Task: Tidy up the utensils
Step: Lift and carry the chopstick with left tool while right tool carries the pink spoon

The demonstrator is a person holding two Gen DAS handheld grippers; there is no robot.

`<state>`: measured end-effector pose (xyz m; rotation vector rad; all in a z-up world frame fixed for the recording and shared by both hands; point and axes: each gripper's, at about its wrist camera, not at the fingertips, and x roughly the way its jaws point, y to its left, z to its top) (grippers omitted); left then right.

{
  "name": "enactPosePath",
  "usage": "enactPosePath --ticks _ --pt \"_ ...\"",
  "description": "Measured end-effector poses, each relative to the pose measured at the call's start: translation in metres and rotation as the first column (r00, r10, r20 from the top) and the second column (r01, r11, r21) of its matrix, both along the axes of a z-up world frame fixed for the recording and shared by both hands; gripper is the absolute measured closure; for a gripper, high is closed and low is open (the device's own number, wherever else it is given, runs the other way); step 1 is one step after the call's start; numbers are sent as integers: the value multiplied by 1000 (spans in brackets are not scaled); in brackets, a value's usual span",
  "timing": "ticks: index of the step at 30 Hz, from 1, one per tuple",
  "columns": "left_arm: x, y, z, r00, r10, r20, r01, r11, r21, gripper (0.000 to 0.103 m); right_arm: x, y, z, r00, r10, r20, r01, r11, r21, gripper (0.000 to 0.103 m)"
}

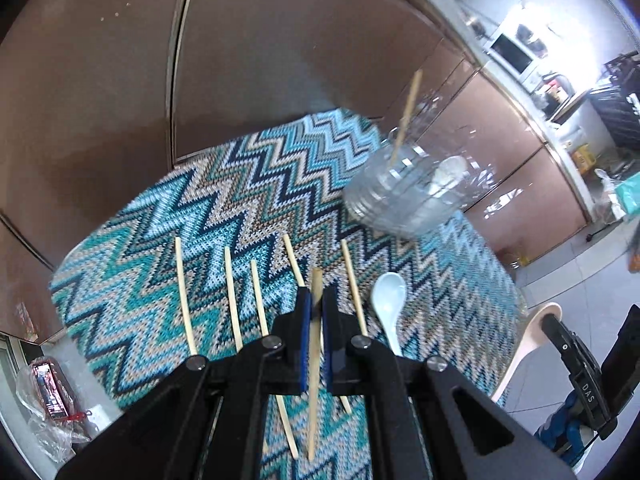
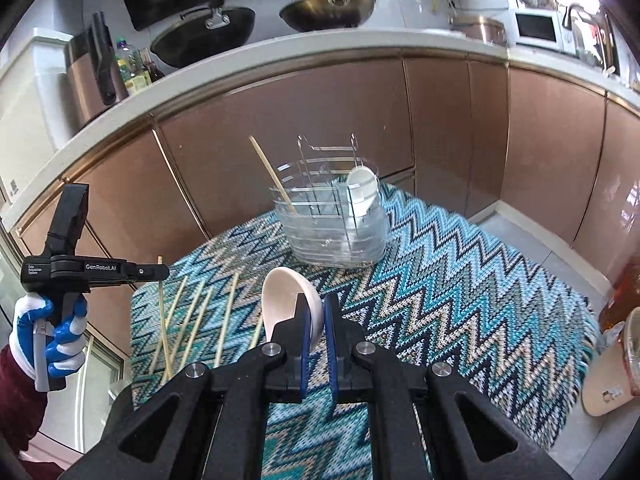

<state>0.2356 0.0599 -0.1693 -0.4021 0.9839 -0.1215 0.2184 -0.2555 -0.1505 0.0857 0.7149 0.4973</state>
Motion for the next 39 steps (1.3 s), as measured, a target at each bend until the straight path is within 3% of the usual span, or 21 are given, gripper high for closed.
enactPosePath --ticks 12,23,29,39 --pt "-70 -3 61 984 -19 175 17 1000 8 98 -70 10 52 991 -46 124 50 998 -28 96" --pt "-98 -8 91 961 -33 274 26 999 28 98 -90 11 66 983 -74 169 77 997 -9 96" --pt "-85 -15 114 948 -48 315 41 999 27 98 -75 7 80 970 -119 214 121 993 7 96" --pt "-5 -38 168 904 -71 421 67 997 23 98 -2 7 101 923 -213 321 216 976 28 96"
